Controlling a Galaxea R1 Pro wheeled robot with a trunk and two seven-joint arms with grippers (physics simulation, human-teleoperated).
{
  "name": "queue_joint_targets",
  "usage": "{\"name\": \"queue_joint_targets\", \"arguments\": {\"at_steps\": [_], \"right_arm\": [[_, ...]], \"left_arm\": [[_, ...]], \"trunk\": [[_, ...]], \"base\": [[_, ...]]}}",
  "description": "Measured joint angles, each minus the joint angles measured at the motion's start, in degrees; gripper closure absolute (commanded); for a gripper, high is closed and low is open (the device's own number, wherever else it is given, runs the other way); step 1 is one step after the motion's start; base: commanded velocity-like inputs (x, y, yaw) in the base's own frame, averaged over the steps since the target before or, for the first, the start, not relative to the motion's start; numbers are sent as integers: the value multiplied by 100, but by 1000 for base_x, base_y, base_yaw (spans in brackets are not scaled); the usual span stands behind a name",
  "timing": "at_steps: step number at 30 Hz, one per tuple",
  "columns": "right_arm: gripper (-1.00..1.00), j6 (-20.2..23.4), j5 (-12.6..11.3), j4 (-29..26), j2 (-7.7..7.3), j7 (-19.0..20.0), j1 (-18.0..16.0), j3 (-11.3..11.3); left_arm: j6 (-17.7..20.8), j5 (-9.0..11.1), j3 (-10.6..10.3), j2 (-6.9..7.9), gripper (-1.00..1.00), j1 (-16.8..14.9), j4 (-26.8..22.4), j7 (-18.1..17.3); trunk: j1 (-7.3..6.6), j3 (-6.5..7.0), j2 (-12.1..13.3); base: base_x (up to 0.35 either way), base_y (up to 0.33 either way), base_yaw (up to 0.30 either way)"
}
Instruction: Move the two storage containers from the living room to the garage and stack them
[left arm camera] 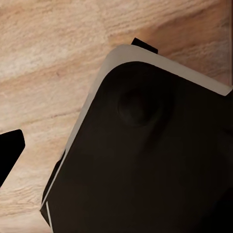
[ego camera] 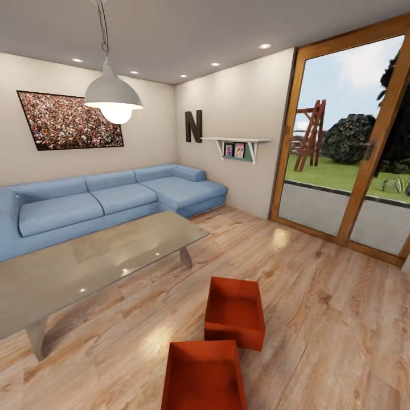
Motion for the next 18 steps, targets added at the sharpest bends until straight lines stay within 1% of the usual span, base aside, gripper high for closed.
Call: {"name": "queue_joint_targets", "arguments": {"at_steps": [3,6,13,16,18], "right_arm": [[-100,-5,4,0,-7,-1,0,0],[-100,-4,10,0,2,4,0,10],[-100,-7,10,0,-12,6,0,12],[-100,-7,11,0,5,7,0,13],[-100,-11,10,0,15,3,0,9]], "left_arm": [[-1,5,-1,-1,-100,0,0,0],[-2,7,-1,3,-100,0,0,1],[-3,8,4,6,-100,0,0,1],[-3,8,3,6,-100,0,0,-1],[-9,9,4,6,-100,0,0,-3]], "trunk": [[0,0,0],[0,0,0],[0,0,0],[0,0,0],[0,0,0]], "base": [[0,-210,1],[0,-107,0],[0,-22,0],[0,-2,2],[0,0,144]]}}
